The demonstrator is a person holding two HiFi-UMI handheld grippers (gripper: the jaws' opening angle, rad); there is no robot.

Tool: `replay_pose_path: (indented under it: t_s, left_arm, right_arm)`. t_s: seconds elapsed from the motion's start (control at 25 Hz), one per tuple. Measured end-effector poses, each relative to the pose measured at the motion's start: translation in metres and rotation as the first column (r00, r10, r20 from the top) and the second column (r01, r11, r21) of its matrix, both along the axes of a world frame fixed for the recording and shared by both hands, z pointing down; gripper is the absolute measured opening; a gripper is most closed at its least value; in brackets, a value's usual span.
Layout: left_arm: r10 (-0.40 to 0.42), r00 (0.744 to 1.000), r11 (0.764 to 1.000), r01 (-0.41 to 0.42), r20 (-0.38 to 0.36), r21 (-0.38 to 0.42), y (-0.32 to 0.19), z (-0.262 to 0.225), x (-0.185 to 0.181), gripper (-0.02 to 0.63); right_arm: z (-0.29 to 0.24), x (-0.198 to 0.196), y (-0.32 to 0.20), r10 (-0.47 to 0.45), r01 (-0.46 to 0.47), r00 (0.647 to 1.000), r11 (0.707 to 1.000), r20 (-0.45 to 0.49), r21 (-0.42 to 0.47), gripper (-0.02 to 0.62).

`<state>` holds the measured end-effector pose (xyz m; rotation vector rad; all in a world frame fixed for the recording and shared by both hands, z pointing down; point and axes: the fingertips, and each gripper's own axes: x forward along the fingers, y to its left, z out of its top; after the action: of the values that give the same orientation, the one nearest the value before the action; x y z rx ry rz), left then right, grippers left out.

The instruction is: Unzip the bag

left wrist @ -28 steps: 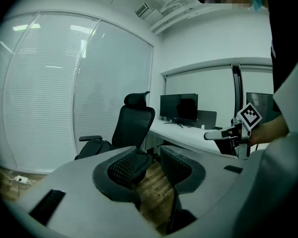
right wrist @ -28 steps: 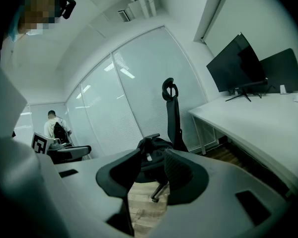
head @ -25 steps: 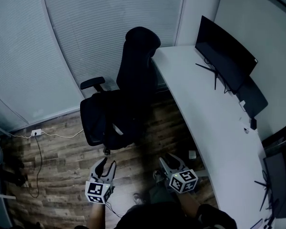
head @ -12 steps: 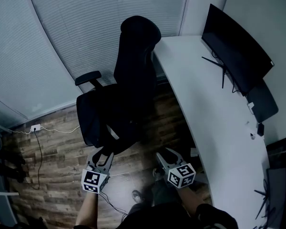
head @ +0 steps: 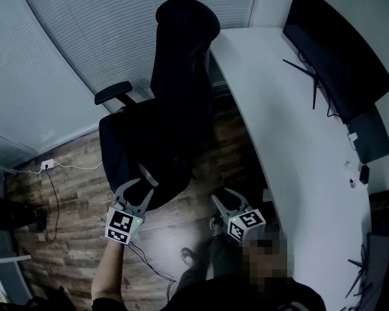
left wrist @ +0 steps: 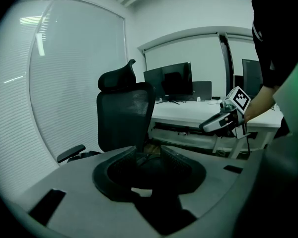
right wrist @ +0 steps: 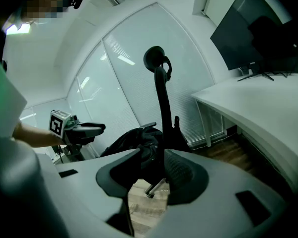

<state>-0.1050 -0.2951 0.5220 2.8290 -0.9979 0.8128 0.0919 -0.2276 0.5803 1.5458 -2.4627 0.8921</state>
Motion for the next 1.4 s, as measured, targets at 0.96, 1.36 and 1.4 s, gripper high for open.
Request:
replay_pose_path:
  t_s: [0.96,1.36,1.4]
  left_arm:
    - [0.199,0.967,0.956,-0.156,0.16,-0.247,-0.103,0.128,0.059,0.163]
    - [0.245,0.949,0.937,-0.181,0.197,-0.298,-0.114,0.158,0.075,0.163]
    - [0.252,0.948,0.934,-0.186,0.193,-0.306,-0.113,0.16,0.077,0.163]
  right_arm:
    - [0.133,-0.023,-0.076,-0.22,0.219,0.974,0.975,-0.044,-0.032,0.133]
    - [0.159,-0.053,-0.092,-0.28,0.28,0.959,0.96,-0.042,-0.002,0.153]
    - [0.16,-0.055,-0.093,-0.285,0.285,0.958,0.959,-0.044,0.003,0.153]
